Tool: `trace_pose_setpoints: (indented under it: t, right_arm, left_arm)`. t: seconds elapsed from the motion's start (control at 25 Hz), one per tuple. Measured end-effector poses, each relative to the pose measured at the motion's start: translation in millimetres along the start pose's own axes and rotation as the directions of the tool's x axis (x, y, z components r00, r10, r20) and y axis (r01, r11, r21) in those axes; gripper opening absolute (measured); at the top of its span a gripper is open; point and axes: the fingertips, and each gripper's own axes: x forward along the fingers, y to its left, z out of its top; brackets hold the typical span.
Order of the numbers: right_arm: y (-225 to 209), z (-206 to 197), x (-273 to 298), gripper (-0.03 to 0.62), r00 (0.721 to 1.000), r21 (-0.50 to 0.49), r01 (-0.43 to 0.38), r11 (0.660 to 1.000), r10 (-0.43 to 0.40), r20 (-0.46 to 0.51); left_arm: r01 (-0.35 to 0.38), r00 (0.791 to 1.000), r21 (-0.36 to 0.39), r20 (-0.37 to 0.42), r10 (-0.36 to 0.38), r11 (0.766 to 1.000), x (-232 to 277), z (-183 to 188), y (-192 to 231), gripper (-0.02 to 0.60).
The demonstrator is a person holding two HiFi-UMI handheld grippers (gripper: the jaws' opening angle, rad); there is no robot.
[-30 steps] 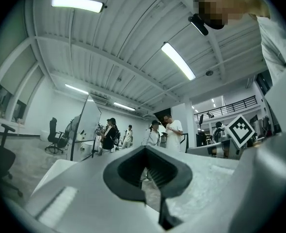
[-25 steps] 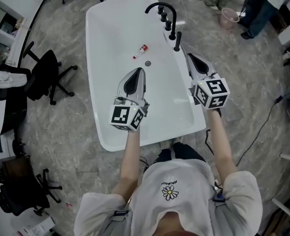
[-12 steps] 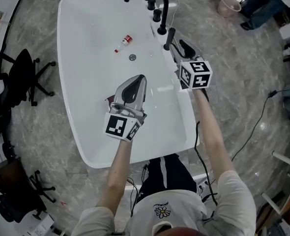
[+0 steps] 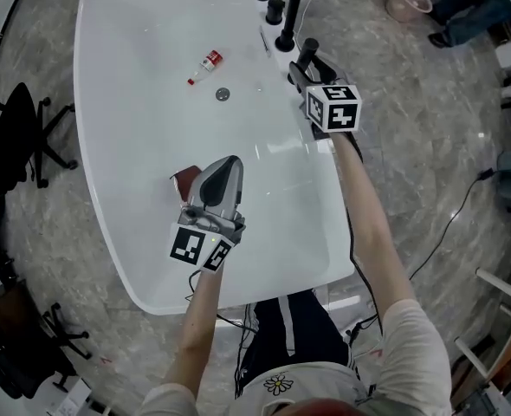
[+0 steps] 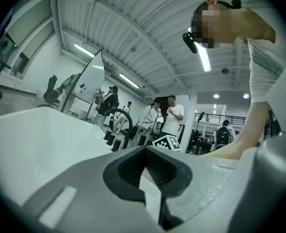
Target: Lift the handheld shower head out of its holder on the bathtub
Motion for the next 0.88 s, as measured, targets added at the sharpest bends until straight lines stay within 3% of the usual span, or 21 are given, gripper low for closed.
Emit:
trace_pose_setpoints:
  t: [0.2, 0.4, 0.64, 0.88]
  right_arm:
    - [-11, -18, 16, 0.244, 1.000, 0.025, 0.016, 1.000, -0.016, -0.020]
    - [-5, -27, 26, 0.158, 0.999, -0.011, 0.018, 1.000, -0.019, -0.048]
    - [-3, -25, 28, 0.153, 0.998, -0.050, 0.051, 0.997, -0.053, -0.040]
    - [-3, -19, 24, 0.152, 0.998, -0.048, 0.070, 0.996, -0.070, 0.004]
  left_arm:
    - [-0.001, 1.000, 0.050, 0.003, 0.001, 0.999, 3, -4, 9, 0.000]
    - [-0.013, 1.000, 0.036, 0.008, 0.013, 0.999, 3, -9, 15, 0.000]
    - [0.000, 1.000, 0.056, 0.011, -0.001, 0.998, -1, -9, 12, 0.000]
    - [-0.035, 0.999, 0.051, 0.019, 0.034, 0.998, -11, -4, 22, 0.000]
